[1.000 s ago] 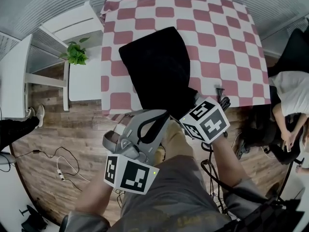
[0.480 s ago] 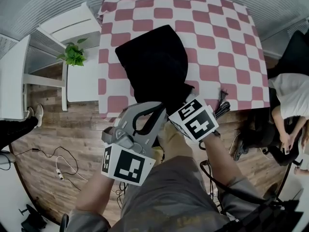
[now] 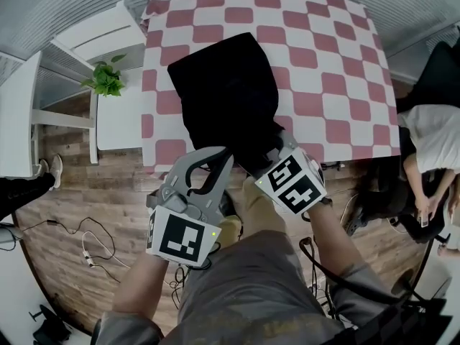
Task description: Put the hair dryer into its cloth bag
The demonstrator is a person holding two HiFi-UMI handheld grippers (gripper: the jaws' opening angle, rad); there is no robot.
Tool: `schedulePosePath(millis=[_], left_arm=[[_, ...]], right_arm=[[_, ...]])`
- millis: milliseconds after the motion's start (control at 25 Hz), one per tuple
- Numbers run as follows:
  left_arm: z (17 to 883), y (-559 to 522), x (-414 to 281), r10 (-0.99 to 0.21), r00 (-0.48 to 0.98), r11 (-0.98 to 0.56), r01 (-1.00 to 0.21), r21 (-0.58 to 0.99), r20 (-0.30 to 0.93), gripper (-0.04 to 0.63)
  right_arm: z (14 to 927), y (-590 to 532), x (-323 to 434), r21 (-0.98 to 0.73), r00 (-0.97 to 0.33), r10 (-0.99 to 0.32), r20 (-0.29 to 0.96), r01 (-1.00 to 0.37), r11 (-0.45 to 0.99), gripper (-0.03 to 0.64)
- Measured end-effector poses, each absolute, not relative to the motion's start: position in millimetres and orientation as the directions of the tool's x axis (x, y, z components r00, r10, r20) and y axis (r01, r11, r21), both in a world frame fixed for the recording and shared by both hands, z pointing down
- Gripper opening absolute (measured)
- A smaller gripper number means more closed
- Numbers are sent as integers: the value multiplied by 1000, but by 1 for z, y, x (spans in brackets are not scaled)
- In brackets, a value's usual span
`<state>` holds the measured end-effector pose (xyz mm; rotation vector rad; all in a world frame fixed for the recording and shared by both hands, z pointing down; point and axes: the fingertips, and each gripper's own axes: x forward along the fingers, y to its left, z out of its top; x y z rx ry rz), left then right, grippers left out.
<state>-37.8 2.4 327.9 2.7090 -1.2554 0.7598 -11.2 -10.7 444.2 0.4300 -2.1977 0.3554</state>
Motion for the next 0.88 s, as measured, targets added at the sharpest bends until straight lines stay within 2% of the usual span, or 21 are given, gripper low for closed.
schedulePosePath(millis=[200, 280, 880], left_arm=[[324, 4, -30, -685, 571, -695, -699, -169, 452, 15], [325, 4, -28, -683, 574, -697, -696, -170, 451, 15], [320, -5, -21, -666, 607, -724, -666, -180, 435, 15]], right_arm=[[458, 3, 2, -102, -581, -212, 786, -459, 882, 283], [459, 7, -1, -110, -606, -229, 762, -470, 876, 230], [439, -26, 0, -147, -598, -262, 757, -547, 824, 219]])
